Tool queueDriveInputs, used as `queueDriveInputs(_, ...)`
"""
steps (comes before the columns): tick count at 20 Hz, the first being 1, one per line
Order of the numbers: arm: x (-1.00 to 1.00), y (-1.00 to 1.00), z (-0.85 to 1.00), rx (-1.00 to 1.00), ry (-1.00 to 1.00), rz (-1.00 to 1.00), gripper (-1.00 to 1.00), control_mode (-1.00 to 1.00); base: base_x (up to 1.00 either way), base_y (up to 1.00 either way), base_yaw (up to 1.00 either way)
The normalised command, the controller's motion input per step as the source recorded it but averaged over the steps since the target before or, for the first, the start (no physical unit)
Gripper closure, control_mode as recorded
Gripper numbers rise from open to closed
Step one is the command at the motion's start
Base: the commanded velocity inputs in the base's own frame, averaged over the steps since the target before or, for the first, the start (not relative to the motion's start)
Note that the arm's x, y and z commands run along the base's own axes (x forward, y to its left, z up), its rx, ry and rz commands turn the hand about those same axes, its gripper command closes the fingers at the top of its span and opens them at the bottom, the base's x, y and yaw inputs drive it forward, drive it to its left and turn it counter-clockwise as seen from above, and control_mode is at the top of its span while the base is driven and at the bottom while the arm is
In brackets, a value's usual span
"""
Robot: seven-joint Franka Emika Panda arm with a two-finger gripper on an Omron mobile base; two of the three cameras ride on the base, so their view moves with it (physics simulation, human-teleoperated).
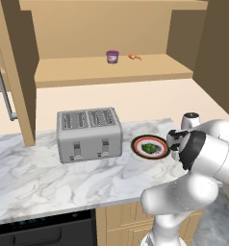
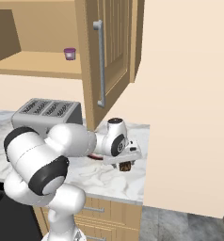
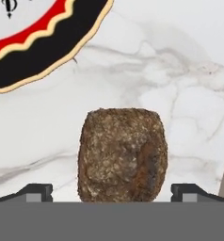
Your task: Pick the avocado and bread from the counter and place them on the plate. Then pick the jam from the cabinet and place it next to the plate. Lastly close the cabinet door.
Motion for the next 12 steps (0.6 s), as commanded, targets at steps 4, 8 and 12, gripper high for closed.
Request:
queueDriveInputs(4,0.20,0.00,-0.20,0.02,0.05,0.00,-1.00,-1.00,0.00,0.00,0.00)
queueDriveInputs(8,0.17,0.00,-0.26,0.02,0.04,0.00,-1.00,-1.00,0.00,0.00,0.00)
queueDriveInputs(12,0.10,0.00,-0.23,0.00,0.03,0.00,-1.00,-1.00,0.00,0.00,0.00)
